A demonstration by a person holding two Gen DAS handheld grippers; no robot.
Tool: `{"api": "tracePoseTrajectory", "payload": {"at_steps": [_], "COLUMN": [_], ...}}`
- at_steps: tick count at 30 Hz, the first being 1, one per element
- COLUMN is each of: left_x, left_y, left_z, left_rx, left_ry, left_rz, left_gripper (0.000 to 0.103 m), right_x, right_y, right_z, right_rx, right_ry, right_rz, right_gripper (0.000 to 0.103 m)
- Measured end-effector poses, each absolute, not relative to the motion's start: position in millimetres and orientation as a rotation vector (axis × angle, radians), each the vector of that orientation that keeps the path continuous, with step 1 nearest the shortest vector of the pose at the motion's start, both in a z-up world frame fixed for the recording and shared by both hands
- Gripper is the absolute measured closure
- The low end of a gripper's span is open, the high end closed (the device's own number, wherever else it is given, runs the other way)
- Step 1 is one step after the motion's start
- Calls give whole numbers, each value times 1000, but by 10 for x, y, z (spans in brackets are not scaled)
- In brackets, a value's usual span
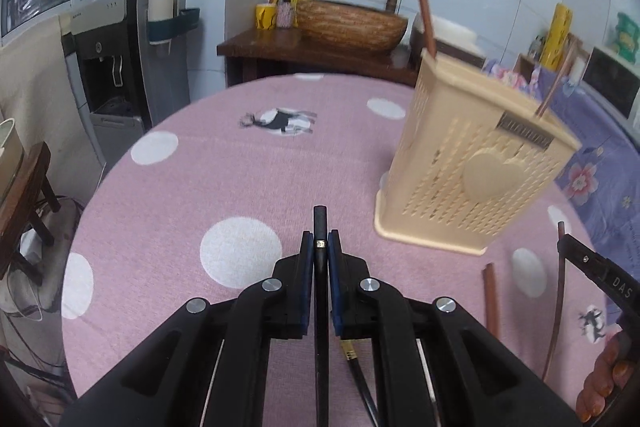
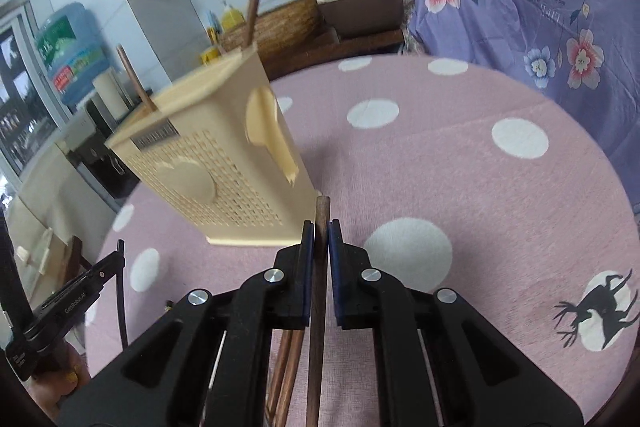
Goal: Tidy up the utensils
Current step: 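Lift both held chopsticks upright and carry them to the utensil holder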
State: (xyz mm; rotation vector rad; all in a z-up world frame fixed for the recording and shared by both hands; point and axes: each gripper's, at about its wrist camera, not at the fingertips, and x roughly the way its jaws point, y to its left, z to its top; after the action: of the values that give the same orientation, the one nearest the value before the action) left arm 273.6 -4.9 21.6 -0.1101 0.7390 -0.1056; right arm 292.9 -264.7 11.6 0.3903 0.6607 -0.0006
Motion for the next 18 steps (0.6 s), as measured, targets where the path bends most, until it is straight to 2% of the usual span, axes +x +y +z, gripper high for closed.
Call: {"api": "tracePoseTrajectory", "payload": {"at_steps": [8, 18], "left_x": [2409, 2267], "left_y": [79, 117], "left_z": [767, 1013], "left_rx": [-184, -191], "left_ry": [573, 492], "left_rz": [-150, -158], "left_gripper": [94, 94], "right_x": [2522, 2365], "right_y": [-2746, -2695], "right_z": [694, 894], "right_rx": [374, 340], "right_ry": [479, 437], "right_rz": [74, 110], "right_gripper": [95, 95]}}
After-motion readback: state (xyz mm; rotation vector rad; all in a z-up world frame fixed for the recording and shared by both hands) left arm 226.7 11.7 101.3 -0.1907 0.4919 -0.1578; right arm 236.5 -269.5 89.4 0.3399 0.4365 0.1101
